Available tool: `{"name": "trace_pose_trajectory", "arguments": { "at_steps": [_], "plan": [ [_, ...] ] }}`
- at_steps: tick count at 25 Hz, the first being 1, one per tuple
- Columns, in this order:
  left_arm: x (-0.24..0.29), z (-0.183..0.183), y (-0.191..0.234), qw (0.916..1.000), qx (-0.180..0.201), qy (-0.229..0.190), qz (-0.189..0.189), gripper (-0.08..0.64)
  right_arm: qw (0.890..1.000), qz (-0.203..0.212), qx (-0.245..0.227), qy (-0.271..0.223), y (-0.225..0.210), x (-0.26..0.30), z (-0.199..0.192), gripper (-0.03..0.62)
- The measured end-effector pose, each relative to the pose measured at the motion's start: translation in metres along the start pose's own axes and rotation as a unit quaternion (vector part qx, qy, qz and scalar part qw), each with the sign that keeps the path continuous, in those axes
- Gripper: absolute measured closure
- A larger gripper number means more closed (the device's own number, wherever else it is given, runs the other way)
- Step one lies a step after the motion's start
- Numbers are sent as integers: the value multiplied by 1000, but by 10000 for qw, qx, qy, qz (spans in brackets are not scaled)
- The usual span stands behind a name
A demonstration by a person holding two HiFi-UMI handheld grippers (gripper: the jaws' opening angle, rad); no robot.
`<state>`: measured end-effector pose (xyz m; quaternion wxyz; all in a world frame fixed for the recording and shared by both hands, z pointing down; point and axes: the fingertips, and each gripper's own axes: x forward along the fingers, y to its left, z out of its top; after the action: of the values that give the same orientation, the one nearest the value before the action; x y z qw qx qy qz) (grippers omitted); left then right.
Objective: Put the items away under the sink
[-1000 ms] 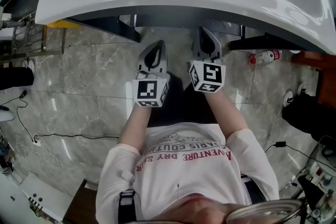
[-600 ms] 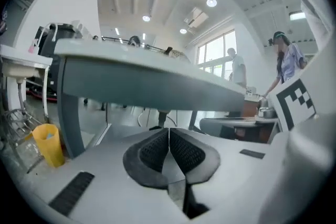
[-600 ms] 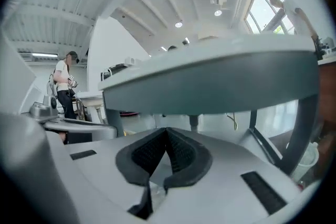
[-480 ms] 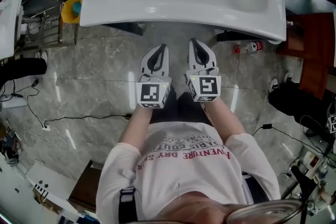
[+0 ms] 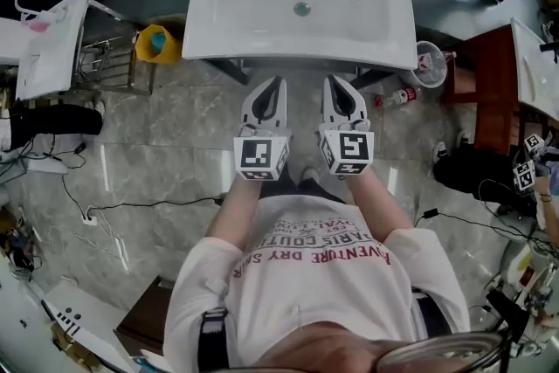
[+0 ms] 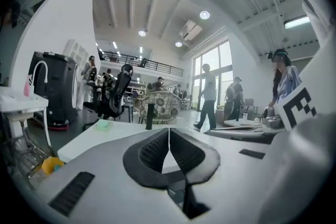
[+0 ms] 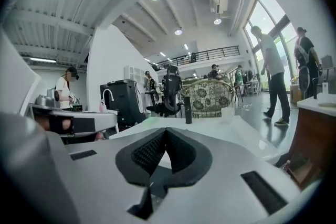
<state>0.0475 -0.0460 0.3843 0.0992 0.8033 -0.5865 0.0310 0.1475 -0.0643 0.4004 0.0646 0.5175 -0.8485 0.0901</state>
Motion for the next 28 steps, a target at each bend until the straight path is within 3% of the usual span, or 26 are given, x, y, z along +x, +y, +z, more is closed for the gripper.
{"name": "trace_pose_trajectory", "arguments": {
  "at_steps": [7,13,23,28],
  "plan": [
    [-23,75,-14,9990,41,-425,-114,532,9988,-127,-184,-442,-1,-23,86,568],
    [-22,122,-13,9970,121,-753,-132,532,9974,-116,-188,-682,-2,-24,124,568],
    [-34,148,-21,9959,260,-847,-161,534,9972,11,-167,-728,6,-33,152,568],
    [-31,136,-22,9959,326,-834,-135,533,9965,18,-227,-801,1,-33,141,568]
  ]
}}
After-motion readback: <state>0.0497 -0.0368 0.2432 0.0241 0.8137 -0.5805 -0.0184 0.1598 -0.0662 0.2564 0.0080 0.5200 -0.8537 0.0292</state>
